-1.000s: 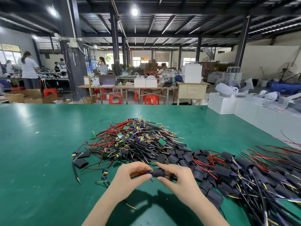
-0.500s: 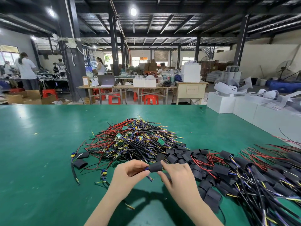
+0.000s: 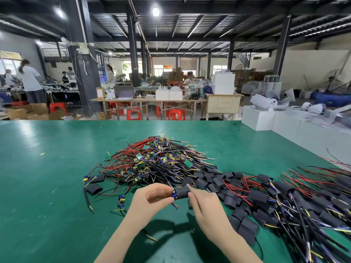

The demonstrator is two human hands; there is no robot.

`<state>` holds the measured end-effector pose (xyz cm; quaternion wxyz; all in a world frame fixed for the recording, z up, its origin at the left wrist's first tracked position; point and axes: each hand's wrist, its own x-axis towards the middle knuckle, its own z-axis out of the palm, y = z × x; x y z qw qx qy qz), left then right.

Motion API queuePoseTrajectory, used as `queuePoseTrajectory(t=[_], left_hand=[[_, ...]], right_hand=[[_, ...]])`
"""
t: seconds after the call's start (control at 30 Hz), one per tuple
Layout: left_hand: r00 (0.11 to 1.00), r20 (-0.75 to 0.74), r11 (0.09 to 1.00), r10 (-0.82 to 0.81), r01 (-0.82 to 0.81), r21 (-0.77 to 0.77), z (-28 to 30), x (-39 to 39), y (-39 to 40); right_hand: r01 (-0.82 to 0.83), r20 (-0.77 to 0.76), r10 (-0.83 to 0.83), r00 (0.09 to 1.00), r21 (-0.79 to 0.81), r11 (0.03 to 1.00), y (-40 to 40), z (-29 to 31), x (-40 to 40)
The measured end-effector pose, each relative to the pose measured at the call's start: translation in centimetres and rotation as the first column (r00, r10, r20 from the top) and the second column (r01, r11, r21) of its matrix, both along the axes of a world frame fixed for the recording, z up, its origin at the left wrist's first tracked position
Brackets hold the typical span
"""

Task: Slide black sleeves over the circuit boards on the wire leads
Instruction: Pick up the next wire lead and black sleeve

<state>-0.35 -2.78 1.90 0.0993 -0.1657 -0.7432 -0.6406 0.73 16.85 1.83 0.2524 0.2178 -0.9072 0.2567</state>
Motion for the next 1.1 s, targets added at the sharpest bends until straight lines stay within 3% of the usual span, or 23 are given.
queuePoseTrajectory(t=[0.3,0.5,0.97,1.1], left_hand=[[0.980,-0.101,0.982,0.174,-0.165,0.090,-0.4,0.2,1.2],[0.980,-0.095,0.977,0.176,-0.162,0.139,-0.1,0.4,2.0],[0.989,0.009,0.980,0.150,-0.150,0.131,-0.7,0.4,1.5],[0.995,0.045,0.970,0.087,-0.095,0.225,-0.1,0.4,0.9]], right_hand=[[0.000,-0.012,0.001,1.000,0.079,0.997,-0.6,0.0,0.6],[0.005,-0.015,-0.009,1.000,-0.254,0.967,-0.5,0.8,0.5],[-0.080,-0.040,0.071,0.997,-0.337,0.938,-0.5,-0.2,0.5],[-0.089,0.037,0.111,0.993,-0.381,0.920,-0.6,-0.2,0.3]])
